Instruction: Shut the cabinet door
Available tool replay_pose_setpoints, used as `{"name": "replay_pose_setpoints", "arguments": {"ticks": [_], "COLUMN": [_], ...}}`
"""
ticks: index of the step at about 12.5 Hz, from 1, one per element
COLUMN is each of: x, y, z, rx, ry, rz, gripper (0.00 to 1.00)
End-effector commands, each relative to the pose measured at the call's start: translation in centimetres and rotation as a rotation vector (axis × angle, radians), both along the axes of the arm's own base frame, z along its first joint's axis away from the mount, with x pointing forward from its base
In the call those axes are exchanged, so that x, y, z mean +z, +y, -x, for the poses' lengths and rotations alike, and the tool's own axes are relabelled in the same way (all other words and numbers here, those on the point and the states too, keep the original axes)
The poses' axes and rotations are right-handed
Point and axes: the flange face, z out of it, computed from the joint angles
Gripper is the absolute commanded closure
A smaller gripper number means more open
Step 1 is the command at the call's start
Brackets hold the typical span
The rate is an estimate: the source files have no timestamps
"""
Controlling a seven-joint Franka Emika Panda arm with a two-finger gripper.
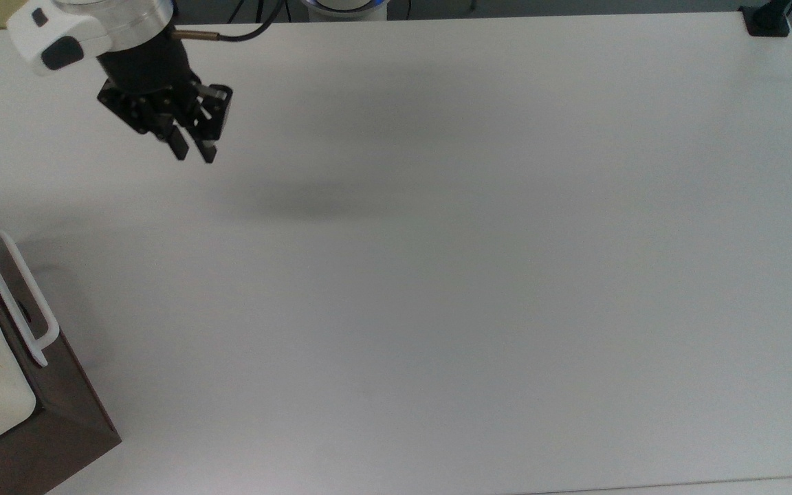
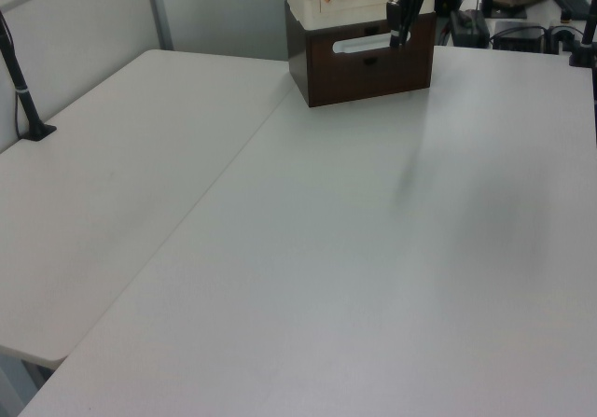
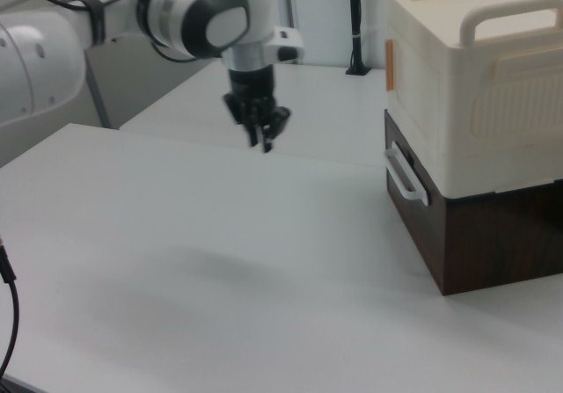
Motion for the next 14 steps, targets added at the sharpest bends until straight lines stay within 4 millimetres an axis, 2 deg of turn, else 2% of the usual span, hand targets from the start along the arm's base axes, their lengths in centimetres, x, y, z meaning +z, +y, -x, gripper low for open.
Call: {"name": "replay_pose_setpoints", "arguments": {"ticks": [1,2,4,7,10,13,14], "x": [0.9,1.5,1.7,2.5,2.6,2.8,3.2], "y": [2.8,3.4,3.8,3.9,4.9,4.7,4.1], "z": [3.2,4.4,5.1,5.8,7.3,7.1,6.6], "rx": [0.106,0.126,0.14,0.217,0.247,0.236,0.219], "ry": [0.136,0.185,0.224,0.227,0.325,0.313,0.265], "rz": [-0.034,-0.044,-0.037,-0.014,0.03,0.04,0.048], "gripper": [0.52,0.35,0.0,0.0,0.0,0.0,0.0]}}
